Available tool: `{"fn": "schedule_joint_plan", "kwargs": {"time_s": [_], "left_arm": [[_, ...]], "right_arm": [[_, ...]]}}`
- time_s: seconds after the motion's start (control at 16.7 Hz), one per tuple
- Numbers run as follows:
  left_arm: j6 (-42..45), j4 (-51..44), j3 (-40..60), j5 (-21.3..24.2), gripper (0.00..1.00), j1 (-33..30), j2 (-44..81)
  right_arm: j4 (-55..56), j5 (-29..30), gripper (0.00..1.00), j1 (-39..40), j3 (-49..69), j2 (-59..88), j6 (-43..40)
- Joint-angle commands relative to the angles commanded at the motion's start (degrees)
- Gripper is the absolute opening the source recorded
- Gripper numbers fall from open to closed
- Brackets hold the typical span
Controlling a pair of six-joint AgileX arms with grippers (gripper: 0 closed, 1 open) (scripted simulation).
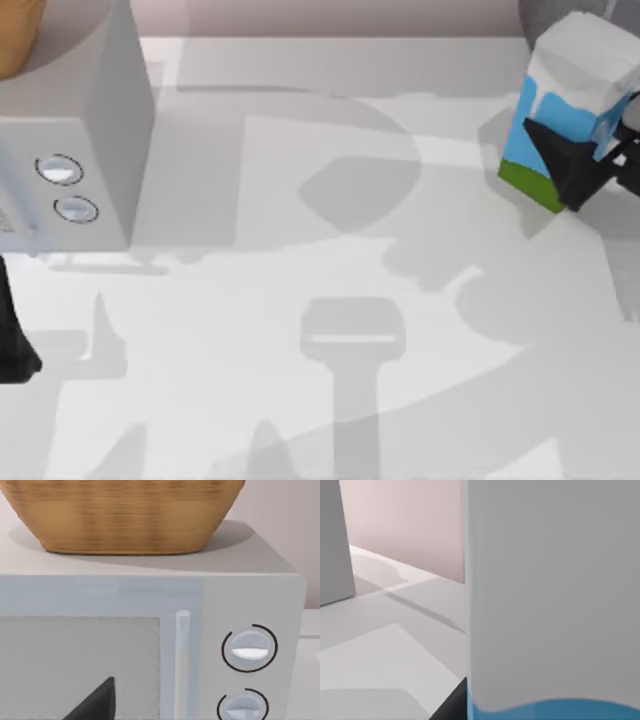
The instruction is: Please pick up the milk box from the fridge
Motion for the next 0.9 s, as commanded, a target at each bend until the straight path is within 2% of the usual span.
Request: {"fn": "schedule_joint_plan", "kwargs": {"time_s": [0.66, 0.9], "left_arm": [[0.00, 0.00, 0.00, 0.00, 1.00, 0.00, 0.00], [0.00, 0.00, 0.00, 0.00, 1.00, 0.00, 0.00]], "right_arm": [[0.00, 0.00, 0.98, 0.00, 0.00, 0.00, 0.00], [0.00, 0.00, 1.00, 0.00, 0.00, 0.00, 0.00]]}}
